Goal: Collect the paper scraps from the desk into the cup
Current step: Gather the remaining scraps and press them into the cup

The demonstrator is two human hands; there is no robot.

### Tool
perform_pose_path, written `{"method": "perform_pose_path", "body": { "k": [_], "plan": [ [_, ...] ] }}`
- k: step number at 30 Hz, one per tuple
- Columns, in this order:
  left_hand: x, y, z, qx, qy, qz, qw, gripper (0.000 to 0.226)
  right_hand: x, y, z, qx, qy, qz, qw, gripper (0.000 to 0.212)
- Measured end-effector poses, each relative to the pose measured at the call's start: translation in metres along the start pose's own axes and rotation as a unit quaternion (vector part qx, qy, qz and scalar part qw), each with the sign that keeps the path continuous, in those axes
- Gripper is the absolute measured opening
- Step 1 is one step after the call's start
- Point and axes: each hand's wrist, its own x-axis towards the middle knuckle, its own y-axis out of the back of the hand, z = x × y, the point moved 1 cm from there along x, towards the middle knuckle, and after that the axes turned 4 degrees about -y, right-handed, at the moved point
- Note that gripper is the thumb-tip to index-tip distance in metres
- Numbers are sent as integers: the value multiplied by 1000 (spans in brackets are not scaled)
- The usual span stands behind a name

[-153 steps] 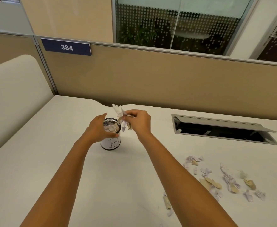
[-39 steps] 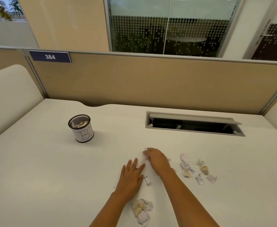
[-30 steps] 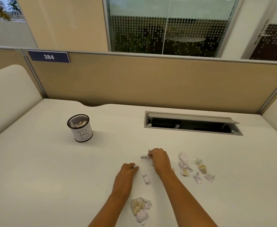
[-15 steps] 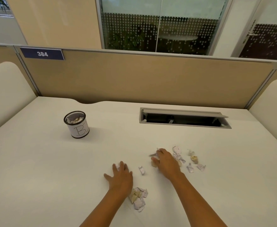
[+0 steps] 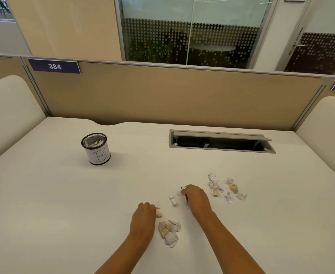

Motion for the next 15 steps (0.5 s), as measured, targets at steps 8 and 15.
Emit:
{"method": "perform_pose_path", "body": {
  "k": [8, 15],
  "plan": [
    [16, 12, -5, -40, 7, 25, 999, 24, 6, 16, -10, 112, -140, 25, 983, 23],
    [31, 33, -25, -152, 60, 49, 985, 14, 15, 30, -17, 389, -262, 112, 876, 14]
  ]
}}
